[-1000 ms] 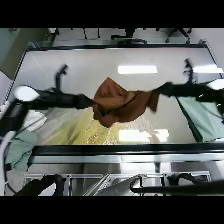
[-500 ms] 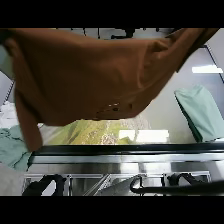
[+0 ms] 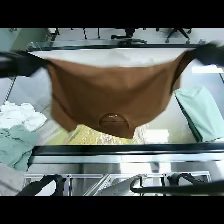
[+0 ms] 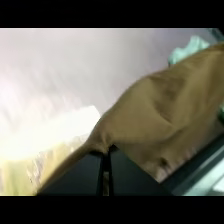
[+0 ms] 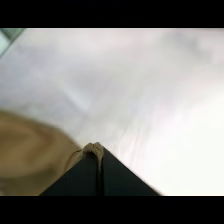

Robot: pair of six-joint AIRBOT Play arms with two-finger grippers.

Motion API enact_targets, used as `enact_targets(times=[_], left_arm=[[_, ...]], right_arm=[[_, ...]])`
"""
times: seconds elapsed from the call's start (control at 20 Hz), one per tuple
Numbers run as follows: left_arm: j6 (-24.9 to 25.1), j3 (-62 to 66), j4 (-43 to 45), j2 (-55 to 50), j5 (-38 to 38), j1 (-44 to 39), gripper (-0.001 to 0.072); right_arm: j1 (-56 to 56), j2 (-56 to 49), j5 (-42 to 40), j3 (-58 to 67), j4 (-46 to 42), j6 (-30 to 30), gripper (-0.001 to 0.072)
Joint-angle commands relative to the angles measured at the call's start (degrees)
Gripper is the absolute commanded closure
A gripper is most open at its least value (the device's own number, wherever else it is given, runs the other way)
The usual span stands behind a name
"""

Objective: Fold the shirts.

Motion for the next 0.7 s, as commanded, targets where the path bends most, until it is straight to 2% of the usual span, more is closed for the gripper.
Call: enact_targets(times=[0.0, 0.2, 0.25, 0.3, 0.35, 0.4, 0.45, 0.5, 0.55, 0.65], left_arm=[[4.5, -9.5, 0.2, -13.4, 4.6, -6.3, 0.0696], [4.7, -10.7, 0.1, -28.7, 8.0, -6.7, 0.0685], [4.6, -9.2, 0.0, -31.5, 7.3, -5.9, 0.0473], [3.2, -7.1, 0.0, -33.9, 5.7, -4.9, 0.0152], [1.7, -4.5, -0.1, -35.7, 3.1, -3.9, 0.0083], [0.5, -1.6, -0.1, -37.2, -0.4, -2.7, 0.0084], [-0.9, 1.0, -0.1, -37.8, -3.7, -1.6, 0.0084], [-1.7, 2.7, 0.0, -37.8, -6.4, -0.6, 0.0084], [-2.2, 3.7, 0.1, -37.3, -8.7, 0.3, 0.0084], [-3.0, 2.3, 0.2, -34.7, -11.2, 1.9, 0.0084]], right_arm=[[5.6, -8.0, -3.7, -15.6, 0.9, -4.0, 0.0689], [7.9, -19.1, -13.0, -24.4, -1.5, -4.6, 0.0689], [7.9, -21.3, -14.0, -24.4, -1.2, -4.6, 0.0689], [7.8, -22.7, -15.4, -24.4, -1.2, -4.6, 0.0689], [7.8, -23.0, -16.9, -24.3, -1.2, -4.6, 0.0688], [7.8, -22.8, -17.8, -24.1, -1.2, -4.6, 0.0675], [7.5, -22.3, -17.8, -23.5, -1.3, -4.6, 0.0522], [6.9, -21.2, -17.3, -22.9, -1.4, -4.6, 0.0312], [5.8, -19.7, -16.3, -22.4, -1.4, -4.6, 0.0223], [2.9, -16.0, -13.6, -22.1, -1.5, -4.1, 0.0223]])
